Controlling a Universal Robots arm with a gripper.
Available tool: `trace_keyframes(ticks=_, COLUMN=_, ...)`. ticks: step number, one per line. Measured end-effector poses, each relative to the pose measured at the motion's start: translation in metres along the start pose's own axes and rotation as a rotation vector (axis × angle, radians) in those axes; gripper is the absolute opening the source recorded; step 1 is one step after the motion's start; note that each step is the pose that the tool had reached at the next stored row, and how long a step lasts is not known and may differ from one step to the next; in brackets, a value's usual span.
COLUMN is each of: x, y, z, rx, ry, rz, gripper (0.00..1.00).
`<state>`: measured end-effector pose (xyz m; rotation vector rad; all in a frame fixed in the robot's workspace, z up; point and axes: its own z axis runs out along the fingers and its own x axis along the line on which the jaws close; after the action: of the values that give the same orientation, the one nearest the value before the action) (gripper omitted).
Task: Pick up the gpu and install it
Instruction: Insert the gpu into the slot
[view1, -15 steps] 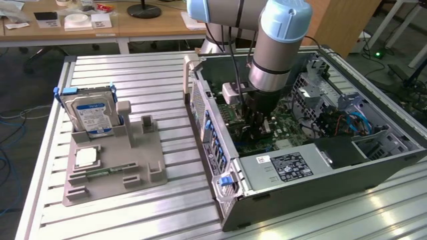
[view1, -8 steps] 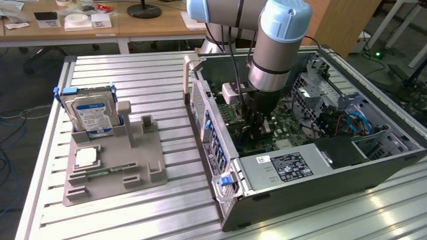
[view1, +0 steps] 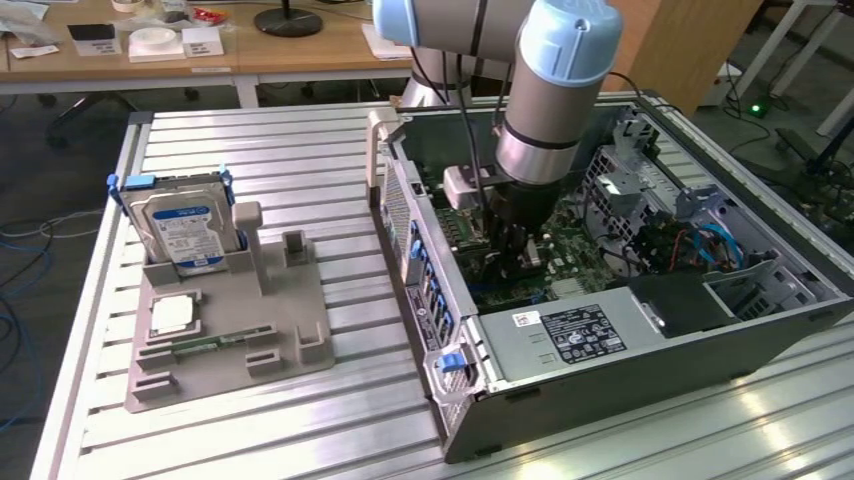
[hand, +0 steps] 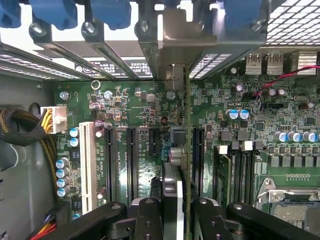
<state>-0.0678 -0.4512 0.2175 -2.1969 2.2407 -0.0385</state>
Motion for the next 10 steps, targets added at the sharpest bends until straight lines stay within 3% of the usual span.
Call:
trace_keyframes(ticks=4, x=0.0000, y=0.0004, z=0.0062, rx=0.0004, ry=0.0002, rz=0.000, gripper=0.28)
trace_keyframes(ticks=10, x=-0.0002, y=0.0002, z=0.0067, rx=0.0008, ry=-0.0005, rz=0.000, gripper=0.28)
